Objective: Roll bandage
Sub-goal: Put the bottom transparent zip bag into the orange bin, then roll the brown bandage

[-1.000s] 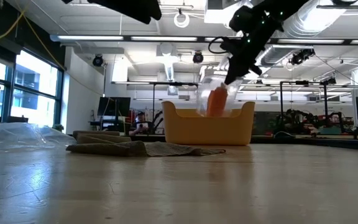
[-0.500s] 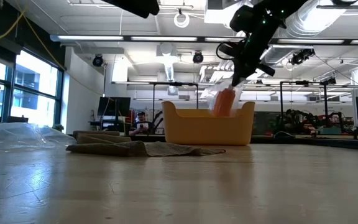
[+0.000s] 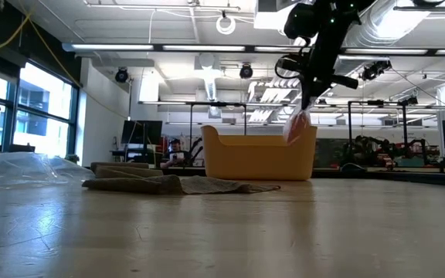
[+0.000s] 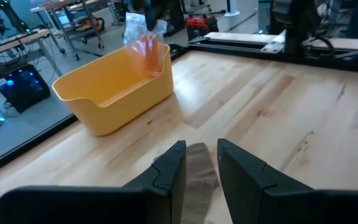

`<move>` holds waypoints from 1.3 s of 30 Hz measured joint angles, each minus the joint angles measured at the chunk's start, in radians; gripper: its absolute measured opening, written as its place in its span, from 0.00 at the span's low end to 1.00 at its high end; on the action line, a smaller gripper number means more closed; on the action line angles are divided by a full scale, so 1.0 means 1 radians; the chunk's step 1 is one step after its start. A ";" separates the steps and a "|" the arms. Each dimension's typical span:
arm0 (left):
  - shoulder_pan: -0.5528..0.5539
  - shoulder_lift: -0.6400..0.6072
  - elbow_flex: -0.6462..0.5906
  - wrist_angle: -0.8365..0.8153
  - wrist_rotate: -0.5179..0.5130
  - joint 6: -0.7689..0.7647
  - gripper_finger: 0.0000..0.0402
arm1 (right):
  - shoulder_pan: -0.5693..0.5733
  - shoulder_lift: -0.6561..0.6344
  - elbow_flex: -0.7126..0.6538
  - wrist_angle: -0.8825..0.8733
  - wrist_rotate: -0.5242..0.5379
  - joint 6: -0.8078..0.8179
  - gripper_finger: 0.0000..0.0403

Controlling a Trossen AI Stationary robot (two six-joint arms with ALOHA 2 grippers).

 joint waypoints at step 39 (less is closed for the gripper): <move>0.219 -0.079 0.000 -0.031 0.324 0.014 0.21 | 0.305 -0.509 -0.264 0.213 0.034 -0.775 0.46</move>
